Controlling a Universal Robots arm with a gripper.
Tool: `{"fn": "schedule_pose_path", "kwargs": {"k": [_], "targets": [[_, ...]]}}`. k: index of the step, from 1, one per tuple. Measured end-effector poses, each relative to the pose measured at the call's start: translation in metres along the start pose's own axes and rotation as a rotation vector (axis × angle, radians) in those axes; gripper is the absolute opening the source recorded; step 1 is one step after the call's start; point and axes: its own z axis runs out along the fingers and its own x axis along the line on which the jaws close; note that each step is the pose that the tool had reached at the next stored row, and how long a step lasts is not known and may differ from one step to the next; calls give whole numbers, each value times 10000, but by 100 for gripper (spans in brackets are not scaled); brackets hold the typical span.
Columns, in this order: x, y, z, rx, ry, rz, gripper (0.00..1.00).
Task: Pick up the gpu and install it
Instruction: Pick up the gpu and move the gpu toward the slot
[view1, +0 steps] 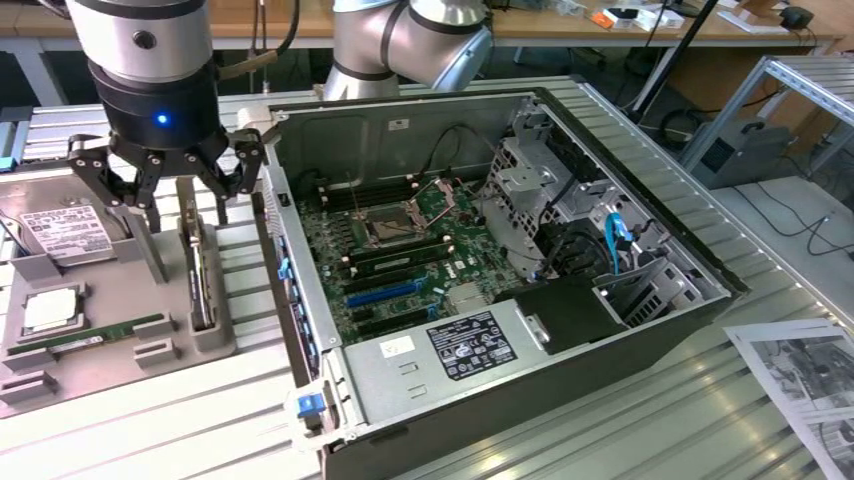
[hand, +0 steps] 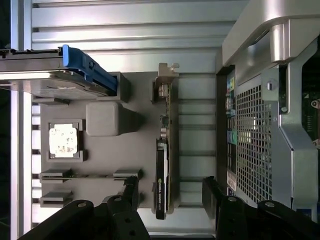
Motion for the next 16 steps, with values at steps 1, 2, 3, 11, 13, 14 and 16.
{"fn": "schedule_pose_path", "kwargs": {"k": [1,2,3,11,13,14,16], "targets": [[-2,-2,24,-9,0,-1,63],[-3,-3,48,-18,0,-1,63],[-5,-6,81,-25,0,-1,63],[-6,-14,198,-39,-2,-3,63],[29,-13,199,-40,1,-3,63],[44,-13,200,-43,-1,-3,63],[44,-13,200,-42,0,-3,63]]}}
